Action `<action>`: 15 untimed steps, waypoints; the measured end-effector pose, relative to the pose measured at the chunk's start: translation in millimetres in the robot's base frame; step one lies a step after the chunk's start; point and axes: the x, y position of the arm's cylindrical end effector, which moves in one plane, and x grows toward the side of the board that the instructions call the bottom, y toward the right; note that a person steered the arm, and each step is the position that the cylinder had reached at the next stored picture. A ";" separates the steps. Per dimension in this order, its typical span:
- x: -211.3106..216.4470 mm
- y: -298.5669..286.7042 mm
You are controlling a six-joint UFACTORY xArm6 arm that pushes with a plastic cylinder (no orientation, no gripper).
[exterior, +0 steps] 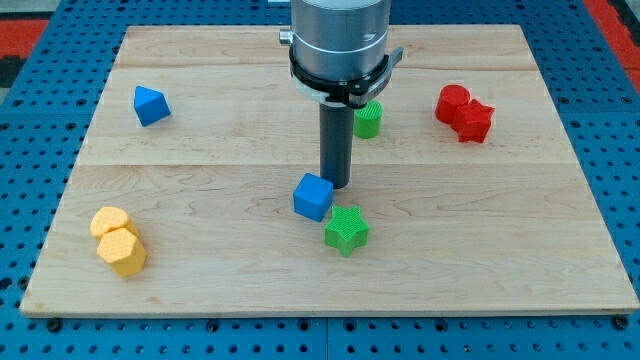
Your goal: Move the blue cube left to the blue triangle
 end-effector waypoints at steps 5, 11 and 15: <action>22.7 -21.9; -50.9 -210.8; -37.6 -228.8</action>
